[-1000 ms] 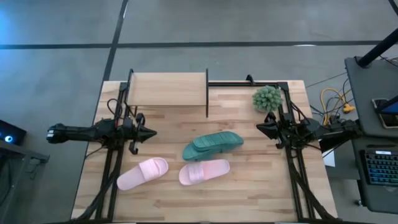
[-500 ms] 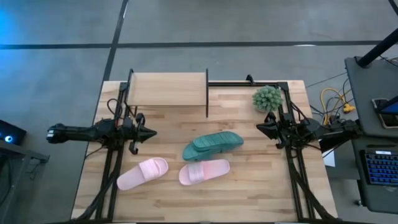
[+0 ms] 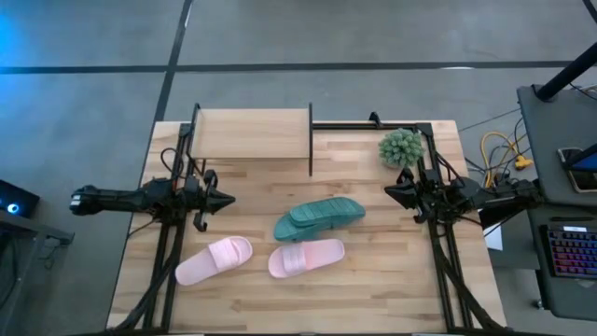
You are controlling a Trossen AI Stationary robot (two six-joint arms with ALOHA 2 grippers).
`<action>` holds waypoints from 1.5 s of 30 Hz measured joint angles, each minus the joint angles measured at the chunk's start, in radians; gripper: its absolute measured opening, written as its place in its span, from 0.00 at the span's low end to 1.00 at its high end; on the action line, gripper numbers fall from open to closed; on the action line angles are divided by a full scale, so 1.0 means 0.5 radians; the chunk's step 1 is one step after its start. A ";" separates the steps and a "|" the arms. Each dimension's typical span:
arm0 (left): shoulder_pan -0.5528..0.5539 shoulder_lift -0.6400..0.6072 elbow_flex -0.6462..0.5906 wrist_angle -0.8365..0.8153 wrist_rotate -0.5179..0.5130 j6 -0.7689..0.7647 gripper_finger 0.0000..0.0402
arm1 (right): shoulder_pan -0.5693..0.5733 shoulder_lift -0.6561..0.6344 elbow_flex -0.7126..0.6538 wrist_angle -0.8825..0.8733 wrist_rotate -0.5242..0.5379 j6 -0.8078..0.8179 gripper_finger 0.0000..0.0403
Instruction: Pick and place slides into the shelf
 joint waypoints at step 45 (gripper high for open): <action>0.000 0.000 0.000 0.001 0.000 -0.001 0.00 | 0.000 0.011 0.000 0.009 0.051 0.954 0.08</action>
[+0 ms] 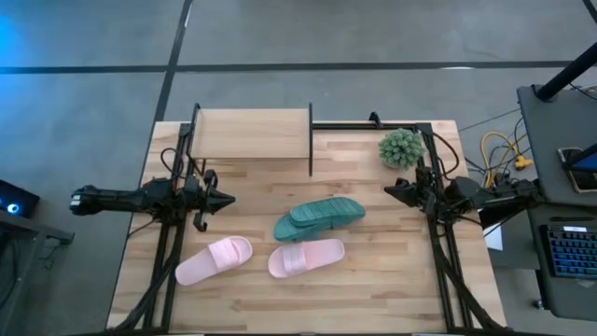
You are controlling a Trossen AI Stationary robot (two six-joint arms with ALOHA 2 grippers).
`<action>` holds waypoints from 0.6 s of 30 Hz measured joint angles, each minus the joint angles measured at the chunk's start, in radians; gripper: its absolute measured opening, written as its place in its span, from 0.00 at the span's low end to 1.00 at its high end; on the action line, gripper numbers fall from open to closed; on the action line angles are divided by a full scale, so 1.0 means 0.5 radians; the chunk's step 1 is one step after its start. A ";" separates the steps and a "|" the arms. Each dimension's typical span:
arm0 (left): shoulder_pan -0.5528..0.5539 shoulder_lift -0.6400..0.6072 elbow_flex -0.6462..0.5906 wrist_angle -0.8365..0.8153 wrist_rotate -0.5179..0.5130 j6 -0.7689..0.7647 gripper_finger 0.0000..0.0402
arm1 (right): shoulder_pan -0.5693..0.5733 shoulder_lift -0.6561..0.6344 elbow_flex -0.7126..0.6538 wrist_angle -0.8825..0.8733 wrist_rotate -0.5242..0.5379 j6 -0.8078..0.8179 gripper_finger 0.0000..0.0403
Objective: Pick and place slides into the shelf
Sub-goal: Put the bottom blue slide on the shelf
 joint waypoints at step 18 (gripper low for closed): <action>0.000 0.000 0.000 -0.001 0.000 0.001 0.00 | 0.043 0.531 0.280 0.688 0.052 0.103 0.08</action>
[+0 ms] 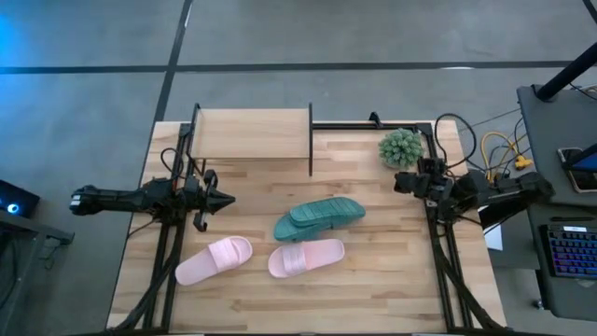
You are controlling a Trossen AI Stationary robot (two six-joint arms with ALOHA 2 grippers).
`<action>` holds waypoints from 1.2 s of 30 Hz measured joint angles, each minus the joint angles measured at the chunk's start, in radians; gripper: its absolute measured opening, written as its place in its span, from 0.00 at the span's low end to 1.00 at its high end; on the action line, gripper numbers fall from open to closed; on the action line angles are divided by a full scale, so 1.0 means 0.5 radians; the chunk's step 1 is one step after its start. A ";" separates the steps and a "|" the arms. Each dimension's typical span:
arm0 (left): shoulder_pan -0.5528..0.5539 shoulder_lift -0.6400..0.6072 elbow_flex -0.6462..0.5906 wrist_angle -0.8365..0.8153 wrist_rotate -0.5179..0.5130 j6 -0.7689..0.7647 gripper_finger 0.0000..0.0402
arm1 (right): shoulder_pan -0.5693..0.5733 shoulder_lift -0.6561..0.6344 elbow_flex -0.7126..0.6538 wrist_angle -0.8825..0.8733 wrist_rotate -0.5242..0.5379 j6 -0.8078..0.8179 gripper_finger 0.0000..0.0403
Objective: Pick and place slides into the shelf
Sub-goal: Put the bottom blue slide on the shelf
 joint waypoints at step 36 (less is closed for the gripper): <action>0.000 0.000 0.000 0.000 0.000 0.000 0.00 | -0.019 1.440 1.548 -2.739 0.054 -0.167 0.08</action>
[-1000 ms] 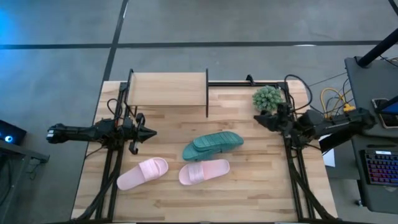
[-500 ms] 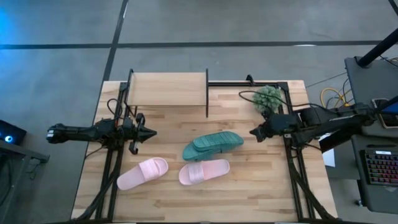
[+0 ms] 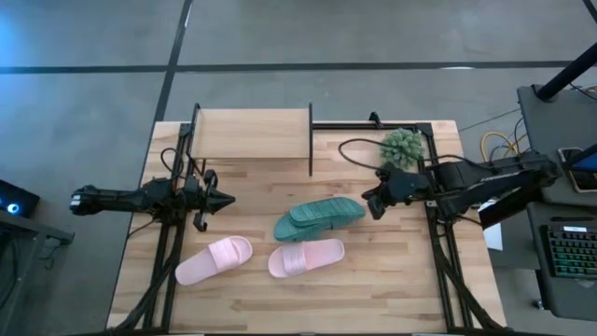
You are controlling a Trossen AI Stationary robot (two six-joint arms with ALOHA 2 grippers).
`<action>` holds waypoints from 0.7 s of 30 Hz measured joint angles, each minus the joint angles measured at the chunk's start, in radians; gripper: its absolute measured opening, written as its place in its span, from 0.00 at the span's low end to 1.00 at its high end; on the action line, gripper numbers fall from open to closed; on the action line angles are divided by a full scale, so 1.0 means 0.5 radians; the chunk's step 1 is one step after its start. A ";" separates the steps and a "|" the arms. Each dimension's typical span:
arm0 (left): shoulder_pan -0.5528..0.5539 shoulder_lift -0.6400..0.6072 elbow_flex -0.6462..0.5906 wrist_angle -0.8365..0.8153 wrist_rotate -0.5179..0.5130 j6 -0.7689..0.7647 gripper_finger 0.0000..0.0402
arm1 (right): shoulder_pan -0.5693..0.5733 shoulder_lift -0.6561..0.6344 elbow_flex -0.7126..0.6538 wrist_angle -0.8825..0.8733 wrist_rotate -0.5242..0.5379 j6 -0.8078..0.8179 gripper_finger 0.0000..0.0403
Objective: Pick and place slides into the shelf
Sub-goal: Put the bottom blue slide on the shelf
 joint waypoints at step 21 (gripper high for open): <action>0.000 -0.001 -0.001 1.102 -0.056 -0.161 0.00 | -0.084 0.190 -0.003 -0.129 -0.008 0.006 0.44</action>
